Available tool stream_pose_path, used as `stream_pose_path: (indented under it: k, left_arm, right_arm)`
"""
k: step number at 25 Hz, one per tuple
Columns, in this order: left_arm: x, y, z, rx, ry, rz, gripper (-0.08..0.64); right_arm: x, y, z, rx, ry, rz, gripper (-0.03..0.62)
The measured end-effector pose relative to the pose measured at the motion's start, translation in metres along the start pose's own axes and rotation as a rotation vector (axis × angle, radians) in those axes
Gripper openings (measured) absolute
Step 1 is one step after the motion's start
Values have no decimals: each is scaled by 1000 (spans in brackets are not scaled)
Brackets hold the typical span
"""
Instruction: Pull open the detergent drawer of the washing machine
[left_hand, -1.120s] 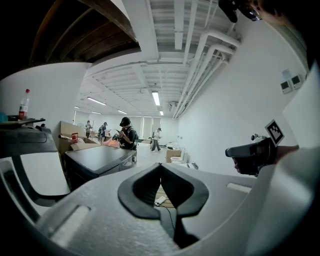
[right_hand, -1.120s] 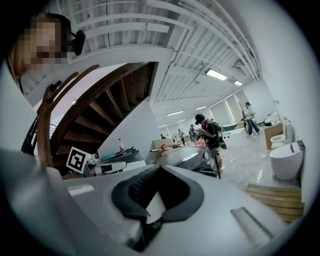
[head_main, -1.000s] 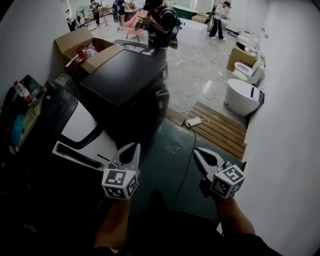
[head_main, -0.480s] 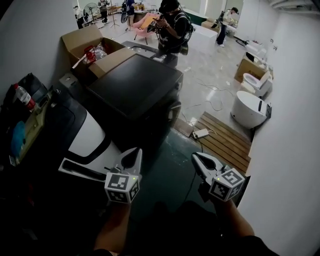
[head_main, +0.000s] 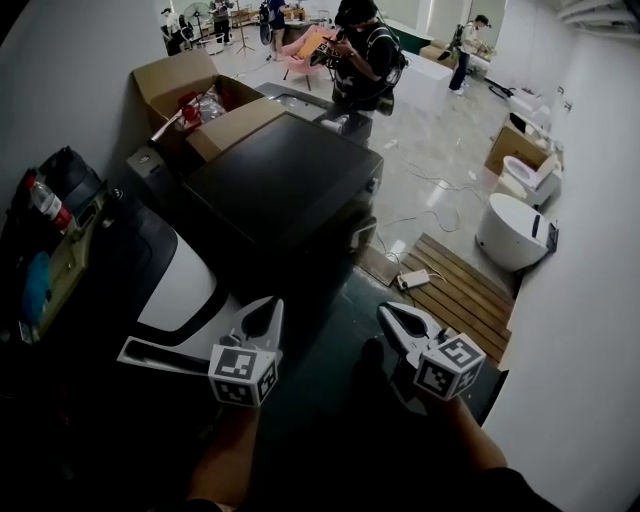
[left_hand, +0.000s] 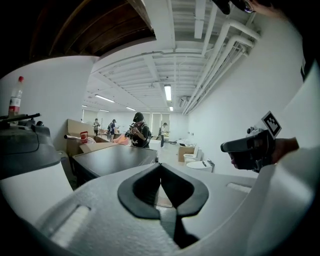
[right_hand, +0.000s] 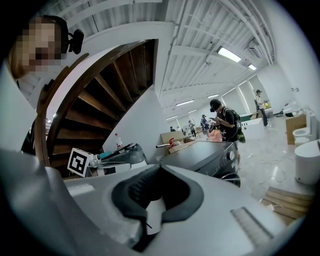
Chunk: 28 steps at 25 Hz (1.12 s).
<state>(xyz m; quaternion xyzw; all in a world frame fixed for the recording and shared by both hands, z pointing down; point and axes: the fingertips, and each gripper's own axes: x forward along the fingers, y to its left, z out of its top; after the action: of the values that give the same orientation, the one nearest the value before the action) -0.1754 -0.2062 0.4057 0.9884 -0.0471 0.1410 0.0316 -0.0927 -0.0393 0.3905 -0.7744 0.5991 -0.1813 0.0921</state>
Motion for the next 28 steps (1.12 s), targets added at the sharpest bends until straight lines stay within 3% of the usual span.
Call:
stream_pose_path:
  k: [6,11,17,22,28]
  left_arm:
    - [65,25,7,9,29,74,11]
    - [134,34,20,-46,45,105,11]
    - [197,50,34,-53,81,194,11]
    - [224,60,43,-63,111,284,11]
    - [233,59,39,-92,86,328,11]
  right_arm:
    - [59,-59,27,6,11,74,3]
    - [106,-124,47,12,63,138,3]
    - [149,-185,66,9,110,211,3]
    - [173,-220,74,21,138,270,3]
    - [185,-232,73,26,171,319,3]
